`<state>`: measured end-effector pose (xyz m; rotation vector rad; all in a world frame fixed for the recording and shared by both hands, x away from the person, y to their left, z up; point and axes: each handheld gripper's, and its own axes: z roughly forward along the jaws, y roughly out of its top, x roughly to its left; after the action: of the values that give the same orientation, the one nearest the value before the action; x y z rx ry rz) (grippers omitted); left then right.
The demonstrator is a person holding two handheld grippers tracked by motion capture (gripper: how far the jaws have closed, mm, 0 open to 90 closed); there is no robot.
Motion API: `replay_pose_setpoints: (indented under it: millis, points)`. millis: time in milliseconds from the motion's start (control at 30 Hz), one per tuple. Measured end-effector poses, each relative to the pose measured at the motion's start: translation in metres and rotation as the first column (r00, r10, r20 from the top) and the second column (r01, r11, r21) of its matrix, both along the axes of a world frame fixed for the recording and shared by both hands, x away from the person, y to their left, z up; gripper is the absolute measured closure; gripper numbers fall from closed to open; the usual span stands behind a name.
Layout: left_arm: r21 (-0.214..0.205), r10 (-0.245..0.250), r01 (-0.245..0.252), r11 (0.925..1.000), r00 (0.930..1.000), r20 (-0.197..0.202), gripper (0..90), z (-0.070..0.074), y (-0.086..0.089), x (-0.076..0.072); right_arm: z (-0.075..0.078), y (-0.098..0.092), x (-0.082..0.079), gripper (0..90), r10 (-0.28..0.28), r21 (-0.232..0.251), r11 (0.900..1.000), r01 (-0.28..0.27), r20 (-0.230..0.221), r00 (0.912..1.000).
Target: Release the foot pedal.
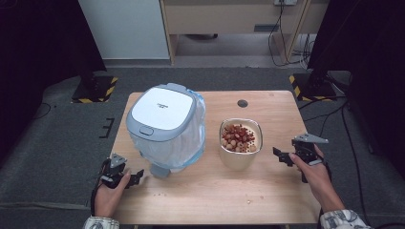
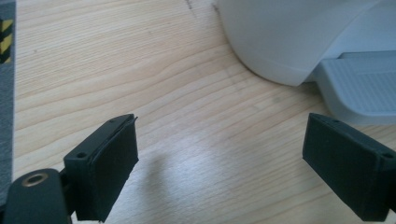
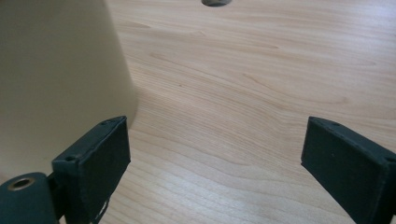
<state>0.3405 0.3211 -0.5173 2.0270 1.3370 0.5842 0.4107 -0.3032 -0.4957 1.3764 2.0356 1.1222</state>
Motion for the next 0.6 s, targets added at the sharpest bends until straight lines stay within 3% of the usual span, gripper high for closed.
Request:
replay_pose_setpoints:
  millis: [367, 600]
  points:
    - [0.017, 0.052, -0.052, 0.9985, 0.9984, -0.022, 10.6, -0.009, 0.014, 0.003, -0.019, -0.004, 0.006, 6.7, -0.103, -0.047, 0.9938, 0.101, -0.040, 0.9939]
    - [0.017, 0.050, -0.049, 0.9987, 0.9983, -0.032, 10.5, -0.013, 0.015, 0.005, -0.030, -0.003, 0.004, 5.8, -0.104, -0.068, 0.9927, 0.099, -0.066, 0.9924]
